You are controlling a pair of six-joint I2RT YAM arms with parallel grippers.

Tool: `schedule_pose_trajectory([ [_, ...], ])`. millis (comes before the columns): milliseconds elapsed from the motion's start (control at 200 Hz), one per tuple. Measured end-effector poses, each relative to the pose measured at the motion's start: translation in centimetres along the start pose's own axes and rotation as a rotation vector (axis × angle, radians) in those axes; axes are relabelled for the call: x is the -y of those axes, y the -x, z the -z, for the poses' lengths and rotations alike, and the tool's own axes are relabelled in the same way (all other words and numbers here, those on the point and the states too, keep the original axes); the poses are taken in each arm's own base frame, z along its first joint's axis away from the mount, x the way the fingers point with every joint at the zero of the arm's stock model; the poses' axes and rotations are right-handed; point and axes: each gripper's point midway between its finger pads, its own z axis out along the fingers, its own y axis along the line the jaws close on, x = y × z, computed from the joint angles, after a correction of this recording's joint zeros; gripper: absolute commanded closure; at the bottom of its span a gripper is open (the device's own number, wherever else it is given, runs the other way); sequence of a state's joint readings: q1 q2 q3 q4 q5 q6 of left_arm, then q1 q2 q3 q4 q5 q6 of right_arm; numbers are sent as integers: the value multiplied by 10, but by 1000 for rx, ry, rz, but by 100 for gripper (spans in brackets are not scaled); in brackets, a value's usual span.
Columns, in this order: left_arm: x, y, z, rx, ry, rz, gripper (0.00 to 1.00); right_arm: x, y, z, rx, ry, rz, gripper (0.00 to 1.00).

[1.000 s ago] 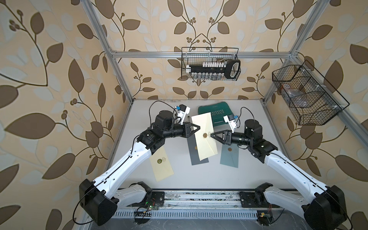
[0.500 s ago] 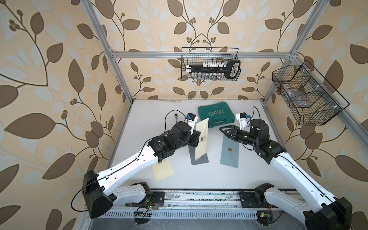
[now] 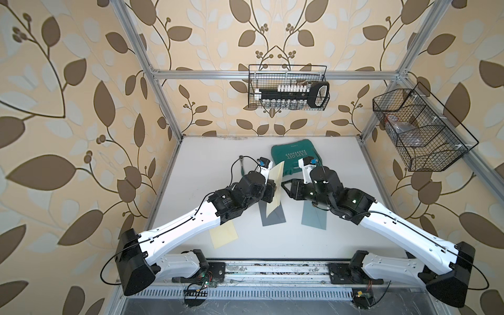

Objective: Open the envelope
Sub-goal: Open the envelope flap on the envelope.

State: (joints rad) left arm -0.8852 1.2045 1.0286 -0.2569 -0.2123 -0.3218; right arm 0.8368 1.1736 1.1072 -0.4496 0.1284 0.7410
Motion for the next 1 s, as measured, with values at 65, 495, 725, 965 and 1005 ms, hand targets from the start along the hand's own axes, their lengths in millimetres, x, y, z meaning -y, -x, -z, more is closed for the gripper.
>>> schedule_pose_trajectory([
  [65,-2,-2,-2,-5,10,-2,100,-5,1,-6,9,-39,23,46],
  [495,-4,-9,-4,-8,8,-3,100,12,-14,-21,2,-193,43,46],
  [725,-1,-8,-1,-6,-10,-1,100,12,-11,-28,-4,-223,-2,45],
  [965,3,-10,-1,-15,-34,-1,100,13,-5,-40,-14,-286,-74,46],
  [1005,2,-11,0,-16,-34,-1,100,15,-5,-43,-18,-305,-82,46],
])
